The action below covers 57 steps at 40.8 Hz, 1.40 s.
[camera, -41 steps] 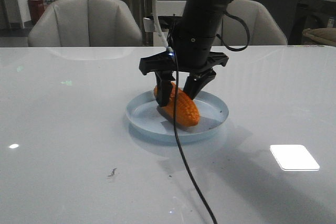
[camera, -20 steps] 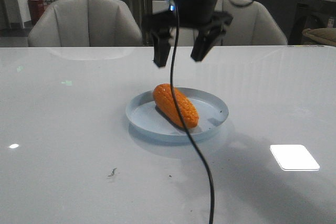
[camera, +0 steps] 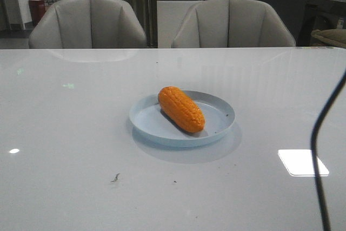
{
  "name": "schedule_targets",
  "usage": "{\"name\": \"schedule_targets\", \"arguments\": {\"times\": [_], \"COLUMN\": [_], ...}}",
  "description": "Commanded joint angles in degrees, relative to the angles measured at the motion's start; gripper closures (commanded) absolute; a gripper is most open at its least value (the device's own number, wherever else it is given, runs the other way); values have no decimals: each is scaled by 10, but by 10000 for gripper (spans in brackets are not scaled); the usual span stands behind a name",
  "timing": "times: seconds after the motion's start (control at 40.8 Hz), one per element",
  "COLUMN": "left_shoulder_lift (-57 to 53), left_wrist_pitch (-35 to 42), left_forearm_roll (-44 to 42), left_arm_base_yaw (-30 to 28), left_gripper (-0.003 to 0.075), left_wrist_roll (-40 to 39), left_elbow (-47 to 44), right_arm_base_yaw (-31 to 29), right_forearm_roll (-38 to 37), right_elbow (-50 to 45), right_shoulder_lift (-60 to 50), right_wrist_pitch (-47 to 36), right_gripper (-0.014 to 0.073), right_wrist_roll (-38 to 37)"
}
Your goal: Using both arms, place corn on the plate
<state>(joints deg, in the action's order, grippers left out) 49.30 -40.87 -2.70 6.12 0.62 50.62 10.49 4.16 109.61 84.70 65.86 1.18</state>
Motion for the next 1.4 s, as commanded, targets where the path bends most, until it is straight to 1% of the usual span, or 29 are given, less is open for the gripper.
{"name": "schedule_targets", "arguments": {"times": [0.0, 0.049, 0.074, 0.123, 0.245, 0.343, 0.417, 0.539, 0.76, 0.809, 0.907, 1.03, 1.177, 1.373], "left_shoulder_lift": [-6, -6, -6, -6, -6, -6, -5, -4, 1, 1, 2, 2, 2, 2], "left_wrist_pitch": [52, 52, 52, 52, 52, 52, 53, 57, 58, 60, 61, 61, 61, 61], "left_forearm_roll": [-1, -1, -1, -1, -1, -1, -1, -1, -1, -1, -1, 4, 6, 6], "left_arm_base_yaw": [0, 0, 0, 0, 0, 0, 0, 0, 0, 0, 0, 0, 0, 0], "left_gripper": [221, 221, 221, 221, 221, 221, 221, 225, 235, 251, 314, 419, 526, 616], "left_wrist_roll": [-6, -6, -6, -6, -6, -6, -6, -6, -6, -6, -6, -6, -6, -6], "left_elbow": [16, 16, 16, 16, 16, 16, 16, 16, 16, 16, 16, 16, 16, 16], "right_arm_base_yaw": [-47, -67, -74, -88, -94, -94, -94, -94, -94, -94, -94, -94, -94, -94], "right_forearm_roll": [-24, -28, -29, -29, -29, -29, -29, -27, -27, -27, -27, -27, -27, -27], "right_elbow": [-68, -137, -154, -227, -374, -458, -492, -505, -505, -505, -505, -505, -505, -505], "right_shoulder_lift": [-101, -148, -169, -218, -333, -407, -430, -437, -437, -437, -437, -437, -437, -437], "right_wrist_pitch": [-35, -47, -52, -70, -125, -135, -120, -85, -85, -83, -83, -83, -83, -83], "right_gripper": [-30, -30, -30, -30, -30, -30, -30, -30, -30, -30, -30, -30, -30, -30], "right_wrist_roll": [11, 11, 11, 11, 11, 11, 11, 11, 11, 11, 11, 11, 11, 11]}}
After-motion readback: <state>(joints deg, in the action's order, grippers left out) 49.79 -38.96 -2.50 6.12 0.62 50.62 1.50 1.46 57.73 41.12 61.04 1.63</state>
